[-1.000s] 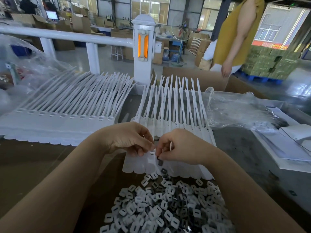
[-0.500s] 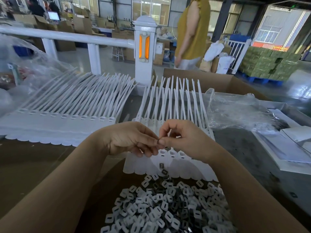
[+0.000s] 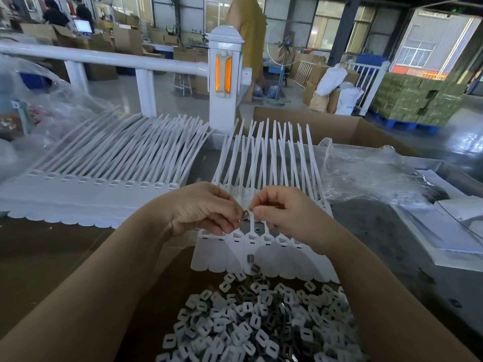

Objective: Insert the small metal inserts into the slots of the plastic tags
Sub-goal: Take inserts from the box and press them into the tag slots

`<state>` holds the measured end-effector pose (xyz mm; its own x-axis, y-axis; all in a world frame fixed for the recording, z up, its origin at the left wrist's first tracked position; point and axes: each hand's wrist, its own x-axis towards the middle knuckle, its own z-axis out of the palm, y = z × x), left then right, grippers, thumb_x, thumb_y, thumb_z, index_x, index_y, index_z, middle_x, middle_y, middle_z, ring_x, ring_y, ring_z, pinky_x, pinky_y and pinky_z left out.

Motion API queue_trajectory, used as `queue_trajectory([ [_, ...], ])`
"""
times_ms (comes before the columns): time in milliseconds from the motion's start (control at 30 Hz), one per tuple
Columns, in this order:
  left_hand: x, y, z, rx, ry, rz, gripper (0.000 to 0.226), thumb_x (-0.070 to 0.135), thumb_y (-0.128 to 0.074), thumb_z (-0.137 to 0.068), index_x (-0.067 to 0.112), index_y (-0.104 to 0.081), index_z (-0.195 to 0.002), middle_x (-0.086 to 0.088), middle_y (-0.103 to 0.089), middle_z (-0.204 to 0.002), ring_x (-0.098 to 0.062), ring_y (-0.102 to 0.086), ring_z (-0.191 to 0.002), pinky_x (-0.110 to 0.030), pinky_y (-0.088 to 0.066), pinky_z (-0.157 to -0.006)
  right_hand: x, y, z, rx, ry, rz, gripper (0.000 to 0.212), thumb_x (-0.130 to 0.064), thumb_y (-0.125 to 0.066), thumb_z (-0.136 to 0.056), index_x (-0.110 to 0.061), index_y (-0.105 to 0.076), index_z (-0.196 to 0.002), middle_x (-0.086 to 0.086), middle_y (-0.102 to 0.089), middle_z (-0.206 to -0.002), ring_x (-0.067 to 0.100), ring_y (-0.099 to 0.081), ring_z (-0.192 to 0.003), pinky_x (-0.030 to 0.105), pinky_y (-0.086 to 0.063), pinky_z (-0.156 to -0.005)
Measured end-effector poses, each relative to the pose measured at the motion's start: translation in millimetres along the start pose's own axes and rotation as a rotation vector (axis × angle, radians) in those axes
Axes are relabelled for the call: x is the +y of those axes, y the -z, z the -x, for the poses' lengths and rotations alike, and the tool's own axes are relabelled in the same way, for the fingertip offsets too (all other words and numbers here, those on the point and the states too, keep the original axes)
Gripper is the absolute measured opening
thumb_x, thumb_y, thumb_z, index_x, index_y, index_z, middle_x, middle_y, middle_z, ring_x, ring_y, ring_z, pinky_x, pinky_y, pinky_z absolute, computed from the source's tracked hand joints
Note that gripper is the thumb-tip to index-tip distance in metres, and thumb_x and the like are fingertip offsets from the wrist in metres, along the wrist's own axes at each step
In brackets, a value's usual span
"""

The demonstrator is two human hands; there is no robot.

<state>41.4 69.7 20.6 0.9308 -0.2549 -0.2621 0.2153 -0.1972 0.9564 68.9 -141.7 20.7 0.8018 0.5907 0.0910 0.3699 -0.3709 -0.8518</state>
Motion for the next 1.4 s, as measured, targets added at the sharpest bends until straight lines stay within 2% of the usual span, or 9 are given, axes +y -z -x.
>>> queue_trajectory([
  [133,2.5,-3.0,1.9,0.04,-0.015,-0.093,0.011,0.008,-0.074,-0.081,0.013,-0.078,-0.072,-0.011,-0.073,-0.078,-0.01,-0.066,-0.06,-0.017,-0.05,-0.051,-0.4,-1.9,-0.7,-0.01,-0.047,-0.076,0.009,-0.02,-0.065,-0.096,-0.015,-0.07,-0.09,-0.004,-0.068,-0.072,0.002,-0.053,-0.053,0.012,-0.041,-0.049],
  [300,5.8,-6.2,3.5,0.031,-0.029,-0.157,0.009,0.01,-0.074,-0.081,0.014,-0.077,-0.073,-0.008,-0.073,-0.076,-0.01,-0.066,-0.061,-0.017,-0.051,-0.054,0.0,-6.6,-1.6,-0.024,-0.082,-0.023,0.012,-0.018,-0.063,-0.095,-0.018,-0.069,-0.085,-0.01,-0.067,-0.062,-0.002,-0.054,-0.051,0.01,-0.041,-0.05],
  [467,6.7,-4.7,5.4,0.023,-0.04,-0.126,0.006,0.017,-0.074,-0.085,0.011,-0.075,-0.086,-0.008,-0.074,-0.081,-0.011,-0.067,-0.066,-0.019,-0.052,-0.057,0.4,-9.6,-2.0,-0.02,-0.095,-0.057,0.014,-0.018,-0.059,-0.098,-0.016,-0.067,-0.087,-0.008,-0.065,-0.063,0.0,-0.054,-0.053,0.011,-0.041,-0.05],
  [667,7.1,-5.0,4.8,0.045,-0.07,-0.19,0.008,0.019,-0.073,-0.086,0.011,-0.073,-0.085,-0.004,-0.072,-0.076,-0.009,-0.065,-0.063,-0.017,-0.049,-0.055,0.8,-10.8,-2.5,-0.014,-0.104,-0.092,0.012,-0.018,-0.06,-0.098,-0.015,-0.068,-0.09,-0.006,-0.065,-0.066,0.002,-0.053,-0.055,0.012,-0.041,-0.05],
  [767,7.4,1.5,3.5,0.075,-0.018,-0.303,0.009,0.019,-0.074,-0.085,0.01,-0.073,-0.082,-0.002,-0.071,-0.07,-0.008,-0.062,-0.06,-0.018,-0.05,-0.055,4.3,-11.5,-2.7,0.006,-0.14,-0.009,0.012,-0.021,-0.06,-0.099,-0.016,-0.066,-0.09,-0.004,-0.065,-0.068,0.0,-0.054,-0.053,0.011,-0.042,-0.05],
  [867,5.2,11.2,3.6,0.109,0.075,-0.418,0.015,0.02,-0.077,-0.083,0.005,-0.074,-0.083,-0.003,-0.071,-0.069,-0.01,-0.063,-0.059,-0.019,-0.051,-0.055,9.6,-12.5,-2.7,-0.04,-0.201,0.119,0.013,-0.025,-0.059,-0.099,-0.018,-0.065,-0.089,-0.005,-0.065,-0.07,-0.002,-0.055,-0.053,0.015,-0.044,-0.054],
  [1000,1.5,21.7,4.8,0.14,0.182,-0.478,0.019,0.025,-0.08,-0.078,0.007,-0.076,-0.08,-0.001,-0.073,-0.068,-0.005,-0.064,-0.055,-0.016,-0.049,-0.051,11.1,-10.7,-2.2,-0.069,-0.224,0.139,0.013,-0.027,-0.06,-0.098,-0.018,-0.067,-0.091,-0.005,-0.066,-0.072,-0.003,-0.056,-0.055,0.014,-0.043,-0.054],
  [1133,-2.6,27.3,4.6,0.141,0.235,-0.509,0.017,0.023,-0.081,-0.077,0.007,-0.075,-0.078,0.002,-0.069,-0.061,-0.003,-0.062,-0.051,-0.016,-0.049,-0.049,10.2,-10.3,-3.1,-0.078,-0.219,0.139,0.013,-0.027,-0.059,-0.099,-0.017,-0.067,-0.094,-0.003,-0.067,-0.076,-0.006,-0.056,-0.053,0.008,-0.041,-0.05],
  [1400,-6.7,33.5,4.7,0.11,0.253,-0.48,0.015,0.018,-0.079,-0.081,0.005,-0.073,-0.078,0.0,-0.07,-0.062,-0.007,-0.065,-0.054,-0.019,-0.052,-0.052,10.6,-9.3,-2.0,-0.086,-0.222,0.116,0.013,-0.025,-0.059,-0.099,-0.015,-0.067,-0.095,-0.001,-0.067,-0.078,-0.006,-0.054,-0.052,0.008,-0.041,-0.049],
])
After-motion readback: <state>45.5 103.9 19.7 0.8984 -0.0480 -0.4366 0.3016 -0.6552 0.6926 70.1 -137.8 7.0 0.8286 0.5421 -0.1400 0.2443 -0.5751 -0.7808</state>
